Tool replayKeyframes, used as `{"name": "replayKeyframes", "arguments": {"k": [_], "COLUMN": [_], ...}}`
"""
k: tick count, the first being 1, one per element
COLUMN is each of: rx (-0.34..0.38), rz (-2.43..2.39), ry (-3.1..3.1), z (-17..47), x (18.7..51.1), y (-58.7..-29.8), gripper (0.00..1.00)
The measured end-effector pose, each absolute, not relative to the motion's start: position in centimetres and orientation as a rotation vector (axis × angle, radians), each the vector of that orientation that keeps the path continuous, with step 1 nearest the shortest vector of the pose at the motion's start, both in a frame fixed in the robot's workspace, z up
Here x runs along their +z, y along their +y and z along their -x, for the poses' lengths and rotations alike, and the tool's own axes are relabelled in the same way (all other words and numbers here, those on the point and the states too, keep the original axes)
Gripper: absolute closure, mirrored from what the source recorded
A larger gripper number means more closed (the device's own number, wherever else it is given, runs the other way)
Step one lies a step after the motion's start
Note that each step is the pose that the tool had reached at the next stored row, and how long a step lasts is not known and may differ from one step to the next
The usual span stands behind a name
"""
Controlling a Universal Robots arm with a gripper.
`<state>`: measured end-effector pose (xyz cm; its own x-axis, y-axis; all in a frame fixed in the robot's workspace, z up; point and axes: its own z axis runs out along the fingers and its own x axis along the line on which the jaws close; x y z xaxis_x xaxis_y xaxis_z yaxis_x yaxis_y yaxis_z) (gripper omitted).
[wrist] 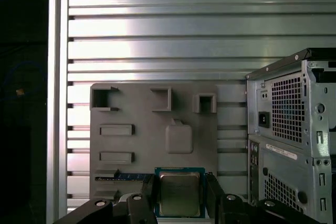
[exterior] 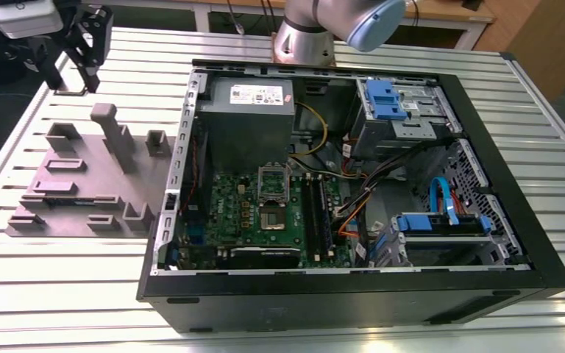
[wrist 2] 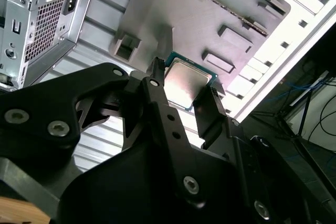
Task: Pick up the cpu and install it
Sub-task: 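Pick up the cpu and move it towards the insertion slot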
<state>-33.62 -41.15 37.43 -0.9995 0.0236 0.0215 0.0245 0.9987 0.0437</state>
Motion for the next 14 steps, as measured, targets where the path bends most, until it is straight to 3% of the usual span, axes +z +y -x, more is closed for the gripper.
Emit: {"name": "replayKeyframes", "arguments": {"k": [14], "rx": [-0.069], "rz": [0.038], "ry": [-3.120], "z": [32.4], "x": [37.4], "y": [-41.2], "gripper": [0.53]}}
